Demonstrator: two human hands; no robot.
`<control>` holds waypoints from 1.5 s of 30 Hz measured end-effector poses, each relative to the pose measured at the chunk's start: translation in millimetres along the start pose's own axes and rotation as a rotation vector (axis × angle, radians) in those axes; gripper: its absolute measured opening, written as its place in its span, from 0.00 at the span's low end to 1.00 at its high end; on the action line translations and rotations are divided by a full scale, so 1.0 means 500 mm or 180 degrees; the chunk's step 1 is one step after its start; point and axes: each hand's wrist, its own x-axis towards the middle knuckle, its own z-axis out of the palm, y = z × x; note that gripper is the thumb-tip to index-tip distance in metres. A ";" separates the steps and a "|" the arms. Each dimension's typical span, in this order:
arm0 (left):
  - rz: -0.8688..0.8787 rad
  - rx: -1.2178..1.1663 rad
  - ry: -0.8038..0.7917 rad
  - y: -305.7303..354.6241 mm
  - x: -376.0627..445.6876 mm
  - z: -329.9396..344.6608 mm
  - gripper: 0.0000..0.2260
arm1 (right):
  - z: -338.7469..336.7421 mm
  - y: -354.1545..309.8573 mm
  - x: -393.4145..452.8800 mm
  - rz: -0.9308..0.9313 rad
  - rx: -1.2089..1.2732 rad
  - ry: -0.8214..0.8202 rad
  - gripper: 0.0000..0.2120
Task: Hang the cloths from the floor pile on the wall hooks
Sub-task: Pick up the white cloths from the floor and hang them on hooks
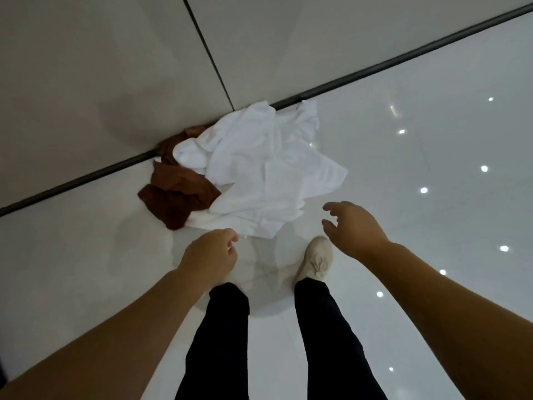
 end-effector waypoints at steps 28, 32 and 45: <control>0.0608 -0.0546 0.0579 -0.221 0.556 0.278 0.12 | 0.387 0.069 0.485 -0.0474 0.0128 -0.0289 0.18; 0.1017 -0.0893 0.0704 -0.121 0.445 0.135 0.14 | 0.249 -0.034 0.395 -0.1260 -0.0117 -0.0303 0.29; 0.1072 -0.1699 0.1041 0.175 -0.033 -0.406 0.18 | -0.276 -0.317 -0.041 -0.2177 0.0459 0.0999 0.11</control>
